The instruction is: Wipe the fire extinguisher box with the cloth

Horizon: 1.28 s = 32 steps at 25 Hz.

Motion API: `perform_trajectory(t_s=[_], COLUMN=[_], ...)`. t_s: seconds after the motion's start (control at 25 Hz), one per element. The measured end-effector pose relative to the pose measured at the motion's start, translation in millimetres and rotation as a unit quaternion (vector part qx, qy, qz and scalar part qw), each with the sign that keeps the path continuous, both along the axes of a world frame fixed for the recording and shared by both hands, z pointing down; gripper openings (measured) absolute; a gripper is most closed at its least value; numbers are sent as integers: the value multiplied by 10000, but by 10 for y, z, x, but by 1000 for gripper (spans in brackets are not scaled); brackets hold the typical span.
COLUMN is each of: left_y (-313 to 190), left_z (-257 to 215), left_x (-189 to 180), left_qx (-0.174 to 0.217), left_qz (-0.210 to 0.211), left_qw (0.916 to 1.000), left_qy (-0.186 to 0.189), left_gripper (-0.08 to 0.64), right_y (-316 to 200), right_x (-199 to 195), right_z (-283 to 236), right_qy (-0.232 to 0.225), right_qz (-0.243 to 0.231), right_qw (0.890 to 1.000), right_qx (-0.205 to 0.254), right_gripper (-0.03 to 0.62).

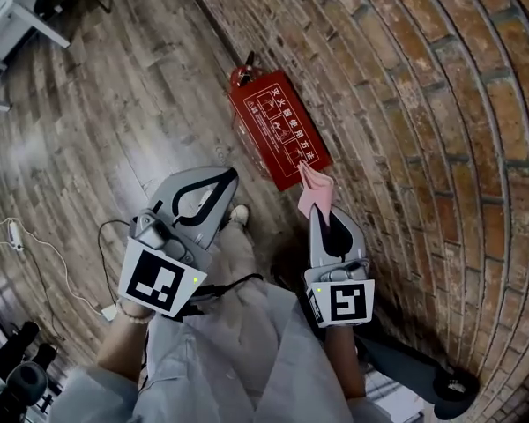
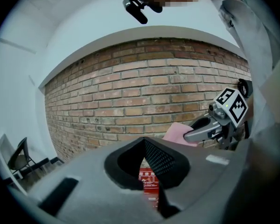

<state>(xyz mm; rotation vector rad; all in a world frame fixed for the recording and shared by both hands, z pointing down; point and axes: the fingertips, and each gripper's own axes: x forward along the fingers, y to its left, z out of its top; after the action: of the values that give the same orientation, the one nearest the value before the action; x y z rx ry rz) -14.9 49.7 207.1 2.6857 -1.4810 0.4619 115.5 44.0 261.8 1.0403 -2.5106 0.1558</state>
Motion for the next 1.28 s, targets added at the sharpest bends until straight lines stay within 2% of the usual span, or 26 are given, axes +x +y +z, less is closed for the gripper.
perform_trajectory(t_s=[0.2, 0.44, 0.76, 1.28], left_y=[-152, -454, -724, -1013], left_z=[378, 679, 930, 1253], left_x=[-209, -435, -562, -781], left_qx=[-230, -308, -216, -439], left_qz=[15, -7, 235, 116], left_qw=[9997, 9995, 9991, 9990], left_qy=[-71, -86, -263, 28], left_gripper=[-2, -2, -2, -2], right_y=[-261, -556, -944, -1539], right_x=[-106, -280, -388, -911], right_z=[331, 752, 1115, 1594], right_qy=[-32, -56, -279, -524], right_qz=[243, 310, 736, 821], right_qw=[9996, 9988, 9950, 9936], right_qx=[-166, -382, -611, -572], right_gripper=[28, 26, 26, 26])
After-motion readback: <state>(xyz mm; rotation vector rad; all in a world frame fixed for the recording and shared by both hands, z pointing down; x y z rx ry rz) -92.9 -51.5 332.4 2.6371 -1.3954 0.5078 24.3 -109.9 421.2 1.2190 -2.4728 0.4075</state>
